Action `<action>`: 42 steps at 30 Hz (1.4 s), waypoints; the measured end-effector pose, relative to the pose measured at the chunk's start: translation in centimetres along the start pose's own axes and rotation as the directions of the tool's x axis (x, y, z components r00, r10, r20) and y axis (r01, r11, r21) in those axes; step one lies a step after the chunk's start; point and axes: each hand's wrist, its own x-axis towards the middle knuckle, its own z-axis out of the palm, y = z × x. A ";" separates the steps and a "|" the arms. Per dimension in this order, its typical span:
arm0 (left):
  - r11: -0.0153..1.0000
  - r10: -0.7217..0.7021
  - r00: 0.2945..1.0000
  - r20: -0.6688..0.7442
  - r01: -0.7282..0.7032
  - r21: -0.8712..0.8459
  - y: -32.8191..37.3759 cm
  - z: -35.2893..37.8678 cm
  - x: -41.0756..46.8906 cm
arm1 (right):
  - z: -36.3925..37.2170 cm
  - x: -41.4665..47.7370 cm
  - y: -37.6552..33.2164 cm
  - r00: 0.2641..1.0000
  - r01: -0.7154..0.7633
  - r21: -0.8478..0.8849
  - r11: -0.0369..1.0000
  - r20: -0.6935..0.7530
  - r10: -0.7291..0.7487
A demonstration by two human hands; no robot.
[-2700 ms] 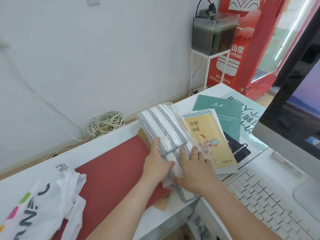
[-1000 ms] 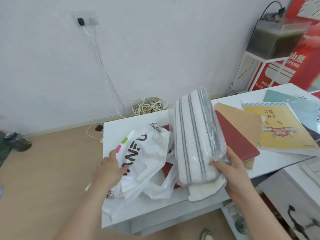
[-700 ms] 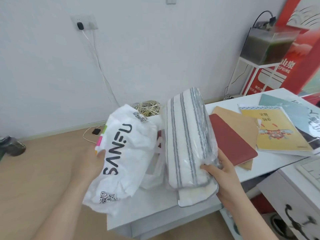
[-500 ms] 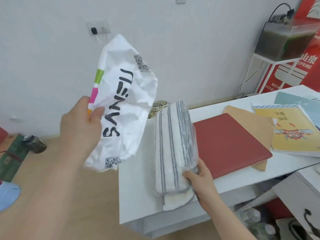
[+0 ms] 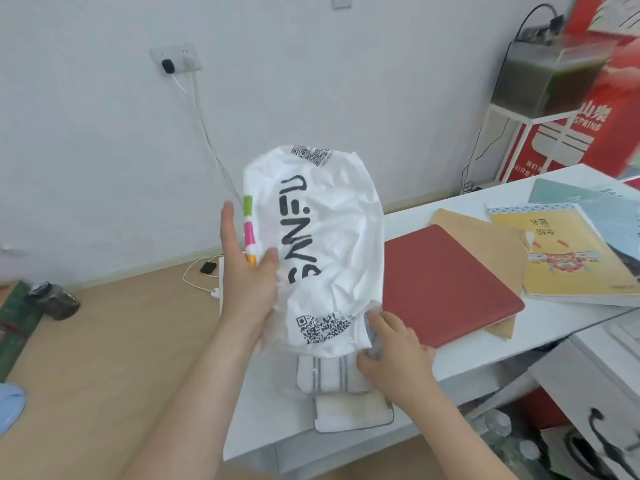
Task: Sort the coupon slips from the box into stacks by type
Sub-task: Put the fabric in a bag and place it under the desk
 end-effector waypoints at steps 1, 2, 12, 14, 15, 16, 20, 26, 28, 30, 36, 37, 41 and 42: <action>0.997 0.038 0.999 0.029 -0.036 -0.063 1.7 0.4 0.4 | 0.1 -0.2 -0.2 1.000 -0.020 -0.062 0.998 -0.022 0.018; 0.992 0.071 0.997 0.038 -0.067 -0.109 2.9 0.8 0.6 | 0.2 -0.2 -0.2 0.999 -0.046 -0.104 0.993 -0.028 0.043; 0.329 -0.165 0.960 0.227 -0.164 0.930 -7.4 2.4 -2.2 | -8.0 -0.6 -0.5 0.806 0.065 0.165 0.984 -0.591 0.046; 0.221 -0.173 0.956 0.239 -0.198 0.955 -7.2 2.7 -2.4 | -8.0 -0.3 -2.9 0.793 0.206 -0.072 0.976 -0.572 -0.210; 0.170 -0.181 0.953 0.243 -0.213 0.962 -7.2 2.6 -2.2 | -7.2 0.4 -3.7 0.845 0.234 -0.174 0.956 -0.450 -0.289; 0.117 -0.184 0.950 0.251 -0.233 0.965 -7.2 2.3 -2.0 | -5.7 1.5 -3.8 0.910 0.227 -0.242 0.943 -0.293 -0.294; 0.269 -0.329 0.915 0.233 -0.145 0.952 -7.8 -0.1 -1.3 | -1.9 4.8 -1.6 0.983 -0.039 -0.061 0.997 0.179 0.049; 0.877 -0.406 0.847 0.342 0.256 0.407 -8.7 -0.6 -2.3 | -1.9 5.5 -2.7 0.993 -0.060 0.218 0.974 0.109 0.037; 0.908 -0.362 0.880 0.307 0.259 0.328 -8.4 -0.8 -2.7 | -2.4 4.8 -3.1 0.995 -0.081 0.322 0.943 0.078 0.059; 0.905 -0.385 0.875 0.295 0.293 0.310 -8.3 -1.7 -3.4 | -2.8 2.7 -3.2 0.992 -0.129 0.381 0.916 0.047 0.120; 0.824 -0.495 0.771 0.400 0.272 0.497 -9.0 -3.3 -8.3 | -0.4 -4.7 -1.6 0.972 -0.236 0.028 0.971 0.029 0.235; 0.813 -0.506 0.766 0.396 0.269 0.517 -9.1 -3.3 -8.8 | 0.2 -5.3 -1.2 0.967 -0.252 0.002 0.968 0.028 0.252; 0.815 -0.505 0.767 0.397 0.272 0.511 -8.6 -3.5 -11.0 | 0.4 -6.7 0.3 0.952 -0.303 0.350 0.886 0.161 0.262; 0.823 -0.490 0.771 0.406 0.256 0.507 -8.2 -3.5 -11.9 | 0.3 -7.5 0.7 0.955 -0.295 0.439 0.849 0.152 0.254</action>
